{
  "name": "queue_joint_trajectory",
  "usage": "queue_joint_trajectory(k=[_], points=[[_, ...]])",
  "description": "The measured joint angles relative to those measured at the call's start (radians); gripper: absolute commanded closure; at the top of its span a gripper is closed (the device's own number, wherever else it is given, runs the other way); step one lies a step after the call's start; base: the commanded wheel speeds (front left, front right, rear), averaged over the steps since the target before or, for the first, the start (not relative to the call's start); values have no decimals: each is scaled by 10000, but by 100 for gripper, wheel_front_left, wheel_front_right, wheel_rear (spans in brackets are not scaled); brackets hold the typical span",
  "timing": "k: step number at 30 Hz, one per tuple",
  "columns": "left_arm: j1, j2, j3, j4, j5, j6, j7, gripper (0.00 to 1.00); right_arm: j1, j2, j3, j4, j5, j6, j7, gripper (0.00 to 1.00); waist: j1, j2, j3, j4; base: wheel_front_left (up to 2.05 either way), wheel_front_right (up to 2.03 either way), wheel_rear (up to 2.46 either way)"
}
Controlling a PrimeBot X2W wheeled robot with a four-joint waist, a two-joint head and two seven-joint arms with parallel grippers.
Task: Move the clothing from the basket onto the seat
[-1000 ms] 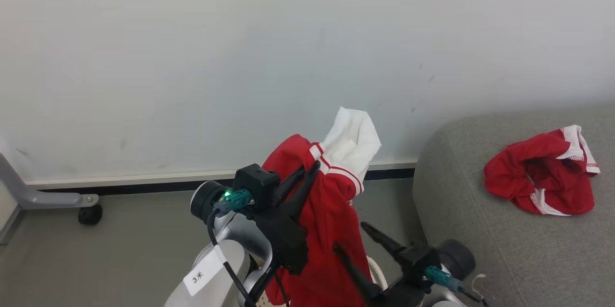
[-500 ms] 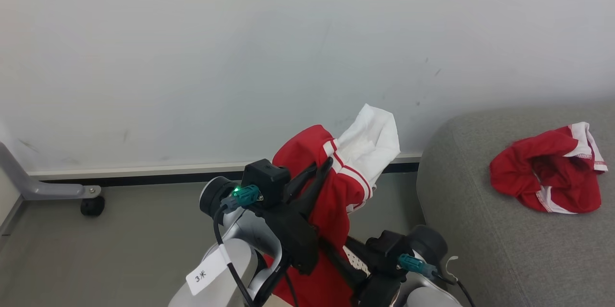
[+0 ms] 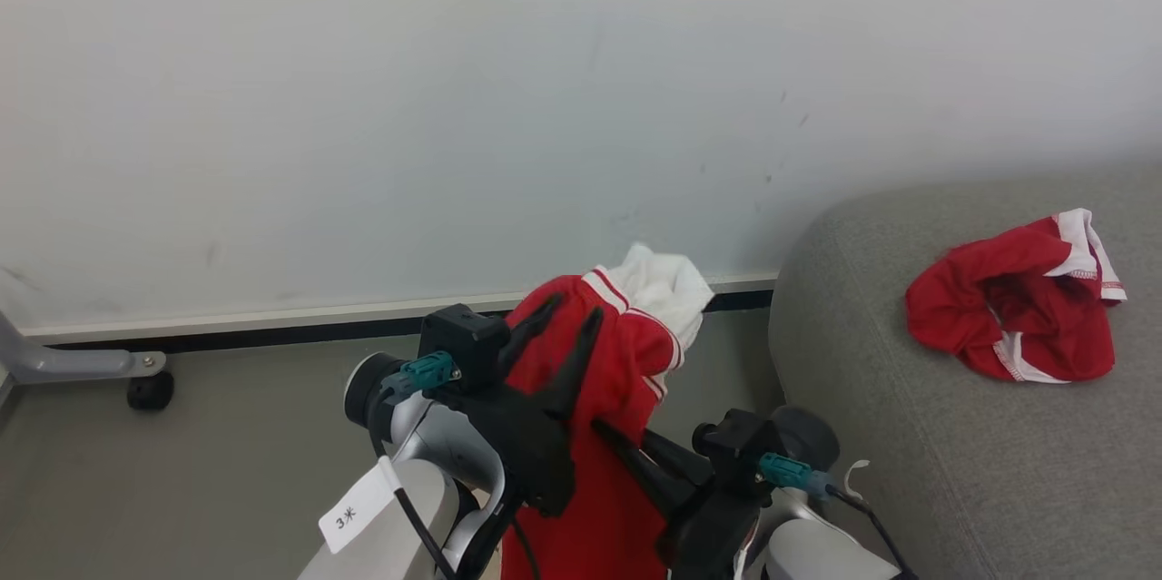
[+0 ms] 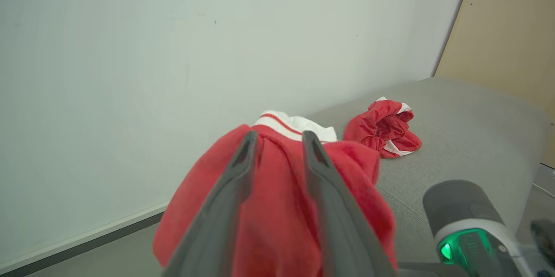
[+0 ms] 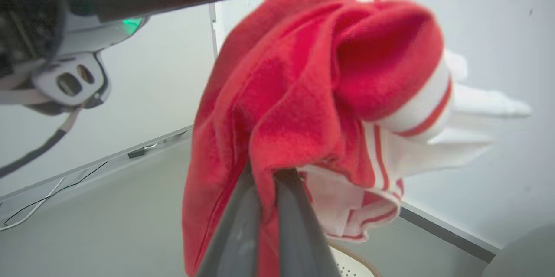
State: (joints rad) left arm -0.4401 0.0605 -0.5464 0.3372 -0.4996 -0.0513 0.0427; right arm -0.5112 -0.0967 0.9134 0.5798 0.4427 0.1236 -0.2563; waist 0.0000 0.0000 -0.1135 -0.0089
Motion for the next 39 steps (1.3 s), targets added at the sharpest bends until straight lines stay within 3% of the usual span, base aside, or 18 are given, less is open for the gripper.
queue_joint_trajectory(k=[1,16,30,39], points=[[15,12,44,0,-21,8,0,0,0,-59,-35,-73,58,0,0,100,0,0,10,-47,0,0,0],[1122,240,176,-84,-111,247,-182,0,163,-1467,-1185,-1273,345,-31,0,100,0,0,72,-1060,0,0,0],[2015,96,-416,-604,-109,297,-462,0,1108,-3267,-2270,-2851,128,-951,-2,100,0,0,47,-2206,0,0,0],[2223,-2,-874,-828,-96,395,-579,0,1108,-4048,-2698,-3877,-67,-1241,-2,100,-1,0,172,-2874,0,0,0]])
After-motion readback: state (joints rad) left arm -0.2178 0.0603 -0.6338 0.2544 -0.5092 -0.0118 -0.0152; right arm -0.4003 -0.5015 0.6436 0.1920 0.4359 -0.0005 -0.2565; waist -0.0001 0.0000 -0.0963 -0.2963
